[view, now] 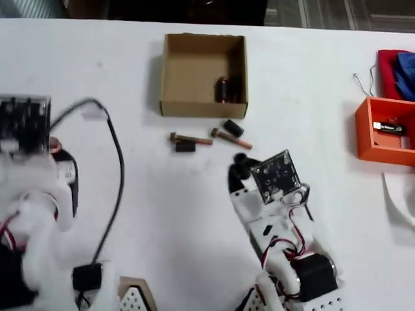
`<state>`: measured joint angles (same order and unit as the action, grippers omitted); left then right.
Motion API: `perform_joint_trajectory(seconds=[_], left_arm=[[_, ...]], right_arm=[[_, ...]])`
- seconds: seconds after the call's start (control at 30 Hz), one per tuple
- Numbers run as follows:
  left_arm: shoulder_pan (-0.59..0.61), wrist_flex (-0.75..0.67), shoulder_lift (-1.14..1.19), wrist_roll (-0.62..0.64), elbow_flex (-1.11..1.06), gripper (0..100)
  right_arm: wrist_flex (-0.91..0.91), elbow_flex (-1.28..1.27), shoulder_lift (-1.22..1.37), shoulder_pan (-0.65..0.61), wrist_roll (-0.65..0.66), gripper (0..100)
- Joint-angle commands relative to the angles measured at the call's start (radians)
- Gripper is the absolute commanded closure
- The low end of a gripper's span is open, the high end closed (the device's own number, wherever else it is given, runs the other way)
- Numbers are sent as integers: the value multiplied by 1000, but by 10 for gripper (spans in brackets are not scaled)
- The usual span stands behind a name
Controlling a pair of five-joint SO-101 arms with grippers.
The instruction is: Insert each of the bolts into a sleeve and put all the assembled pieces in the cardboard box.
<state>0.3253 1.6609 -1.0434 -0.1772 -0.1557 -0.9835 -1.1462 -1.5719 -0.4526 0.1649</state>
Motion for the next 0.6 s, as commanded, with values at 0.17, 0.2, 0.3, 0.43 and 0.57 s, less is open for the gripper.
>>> perform_joint_trajectory(seconds=[0.17,0.2,0.3,0.43,0.57], left_arm=[[-5,-321,-210,78,-242,974],[-5,-322,-224,138,-266,974],[-6,-338,-244,331,-291,974],[-25,-560,-230,503,-312,973],[-216,-830,-206,525,-311,973]], right_arm=[[242,-68,5,-140,-25,977],[282,-77,5,-147,-25,977],[426,-103,5,-154,-18,977],[549,-129,5,-157,-18,977],[581,-149,7,-157,-25,977]])
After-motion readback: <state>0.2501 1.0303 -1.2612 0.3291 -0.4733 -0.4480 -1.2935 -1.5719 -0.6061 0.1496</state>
